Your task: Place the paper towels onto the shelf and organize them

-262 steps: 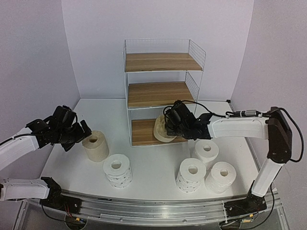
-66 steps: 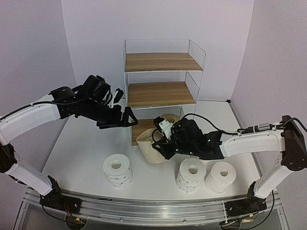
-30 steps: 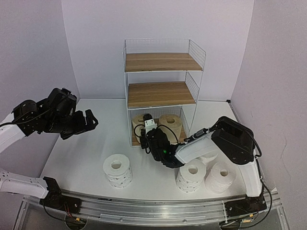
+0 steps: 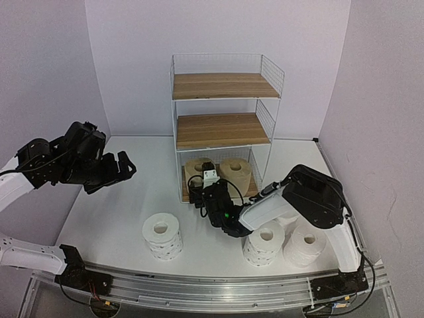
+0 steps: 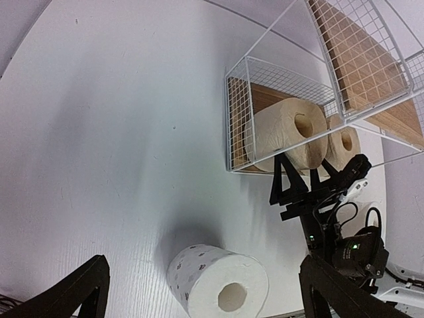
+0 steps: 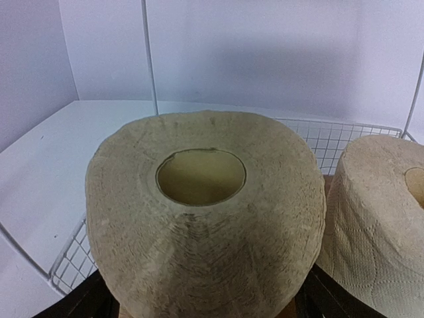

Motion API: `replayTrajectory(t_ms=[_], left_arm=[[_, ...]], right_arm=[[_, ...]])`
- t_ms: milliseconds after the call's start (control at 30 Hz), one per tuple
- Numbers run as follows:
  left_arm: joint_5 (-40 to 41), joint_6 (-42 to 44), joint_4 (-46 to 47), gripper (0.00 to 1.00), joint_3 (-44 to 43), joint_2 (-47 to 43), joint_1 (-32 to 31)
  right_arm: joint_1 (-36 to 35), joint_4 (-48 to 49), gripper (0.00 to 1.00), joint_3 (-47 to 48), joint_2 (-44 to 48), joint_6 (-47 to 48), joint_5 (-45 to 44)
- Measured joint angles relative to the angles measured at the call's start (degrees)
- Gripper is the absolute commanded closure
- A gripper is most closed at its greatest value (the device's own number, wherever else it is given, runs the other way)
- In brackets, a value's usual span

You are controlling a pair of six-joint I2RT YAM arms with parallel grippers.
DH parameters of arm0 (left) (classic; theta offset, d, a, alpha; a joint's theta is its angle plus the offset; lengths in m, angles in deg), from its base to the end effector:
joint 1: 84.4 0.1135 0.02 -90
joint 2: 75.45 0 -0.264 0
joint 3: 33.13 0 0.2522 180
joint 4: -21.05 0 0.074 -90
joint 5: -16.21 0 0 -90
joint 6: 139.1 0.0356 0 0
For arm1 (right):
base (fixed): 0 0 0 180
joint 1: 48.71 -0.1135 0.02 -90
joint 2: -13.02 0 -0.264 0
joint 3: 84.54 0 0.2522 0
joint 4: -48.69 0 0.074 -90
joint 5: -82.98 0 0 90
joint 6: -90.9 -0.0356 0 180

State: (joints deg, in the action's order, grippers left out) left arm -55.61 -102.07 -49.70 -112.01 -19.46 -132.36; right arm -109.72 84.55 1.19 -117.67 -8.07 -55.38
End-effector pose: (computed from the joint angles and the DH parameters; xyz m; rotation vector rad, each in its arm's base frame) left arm 0.1268 -0.1240 0.3505 -0.2526 2.3899 -0.4684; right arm 0.2496 0.3956 0.1200 -0.1485 1.6730 0.1899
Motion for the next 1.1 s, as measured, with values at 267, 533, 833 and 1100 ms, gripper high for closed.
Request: replayTrajectory(t_ms=[267,533,833,1100], left_arm=[[-0.2,0.1,0.5,0.0,0.0,0.4,0.0],[-0.9,0.5,2.0,0.0,1.0,0.5,0.0],[-2.6,2.1,6.7,0.0,5.1,1.0,0.0],[-5.3,4.6,12.7,0.0,7.8,4.1,0.0]], right_arm=[[0.0,0.0,0.05,-4.6,3.5,-2.0,3.0],[-0.4,-3.2,0.02,-8.3,9.7,-4.2,7.1],[-1.2,-35.1,0.02,-8.4,27.3,-15.8,12.9],[-1.2,-73.1,0.06,-5.0,42.4,-30.2,20.6]])
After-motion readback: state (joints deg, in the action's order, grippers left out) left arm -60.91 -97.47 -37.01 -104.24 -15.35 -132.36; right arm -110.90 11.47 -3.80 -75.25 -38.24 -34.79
